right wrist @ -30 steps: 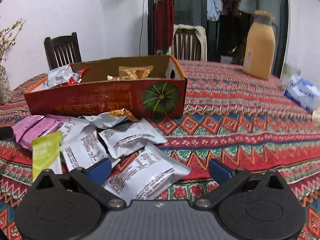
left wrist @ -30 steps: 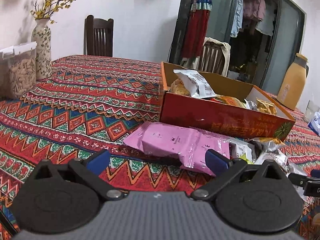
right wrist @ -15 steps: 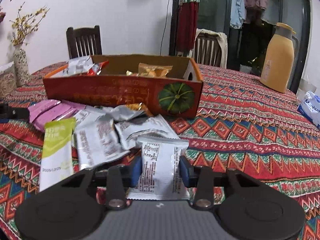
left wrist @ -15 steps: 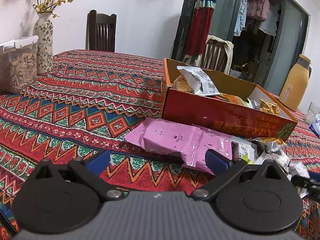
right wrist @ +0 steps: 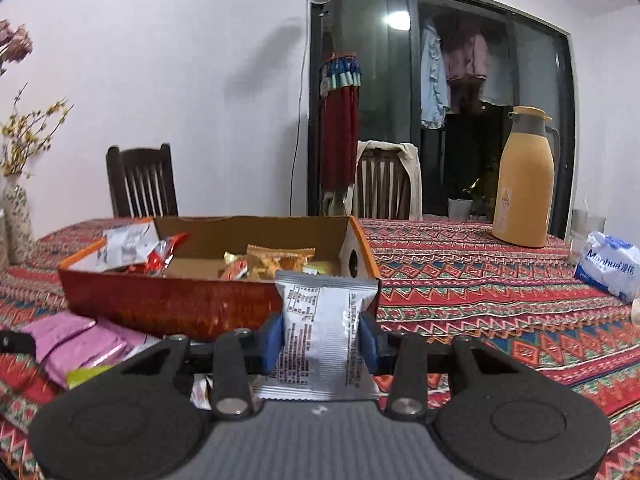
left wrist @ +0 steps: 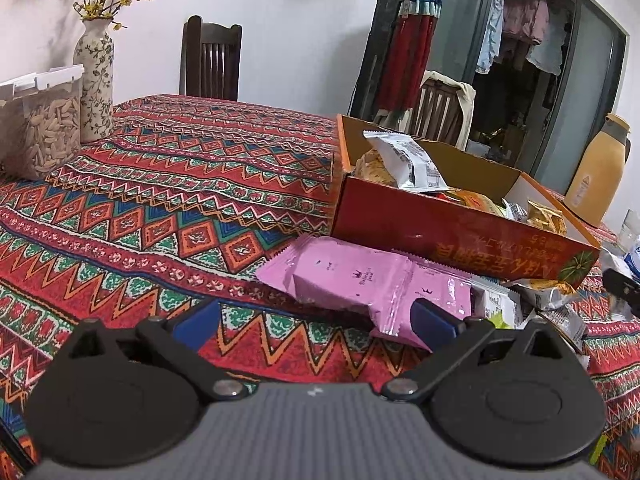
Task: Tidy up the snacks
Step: 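Grasp a white-silver packet with the right tool, then grasp a pink packet with the left tool while the right lifts its packet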
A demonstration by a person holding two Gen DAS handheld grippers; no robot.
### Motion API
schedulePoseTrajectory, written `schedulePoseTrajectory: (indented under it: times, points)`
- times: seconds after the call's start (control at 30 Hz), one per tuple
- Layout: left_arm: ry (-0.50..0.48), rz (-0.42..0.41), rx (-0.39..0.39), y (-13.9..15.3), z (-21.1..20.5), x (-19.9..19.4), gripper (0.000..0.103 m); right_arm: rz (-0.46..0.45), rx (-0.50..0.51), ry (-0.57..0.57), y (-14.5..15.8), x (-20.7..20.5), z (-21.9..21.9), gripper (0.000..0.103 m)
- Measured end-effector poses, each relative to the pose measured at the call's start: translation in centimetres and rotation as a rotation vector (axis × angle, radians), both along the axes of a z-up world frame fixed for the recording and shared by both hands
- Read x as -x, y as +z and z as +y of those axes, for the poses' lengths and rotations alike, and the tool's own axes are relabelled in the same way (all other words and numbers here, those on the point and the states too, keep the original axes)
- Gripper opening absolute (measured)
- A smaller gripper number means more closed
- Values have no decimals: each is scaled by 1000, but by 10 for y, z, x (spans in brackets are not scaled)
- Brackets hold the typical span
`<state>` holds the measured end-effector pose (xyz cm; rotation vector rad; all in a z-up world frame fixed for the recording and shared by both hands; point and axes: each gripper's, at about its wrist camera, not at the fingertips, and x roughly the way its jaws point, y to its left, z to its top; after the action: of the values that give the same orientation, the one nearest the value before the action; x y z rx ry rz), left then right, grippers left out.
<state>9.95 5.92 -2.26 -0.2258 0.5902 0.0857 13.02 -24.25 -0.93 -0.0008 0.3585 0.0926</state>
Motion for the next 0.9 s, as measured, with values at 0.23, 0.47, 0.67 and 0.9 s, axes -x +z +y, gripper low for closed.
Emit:
schedulePoseTrajectory:
  times: [0.23,0.47,0.67,0.9]
  points:
    - [1,5,2,0,0,-1,103,-17,-1,-2,-5,-2,4,40]
    - [9,-17,-11,6,1,7,103,-40,-14,7,-4,3,3,40]
    - [-15,25,-66,21,2,-8,103,-28,-54,24,-5,1,-4,40]
    - [-68,107,-106,26,-6,-41,103,-43,-90,38,-5,3,-7,40]
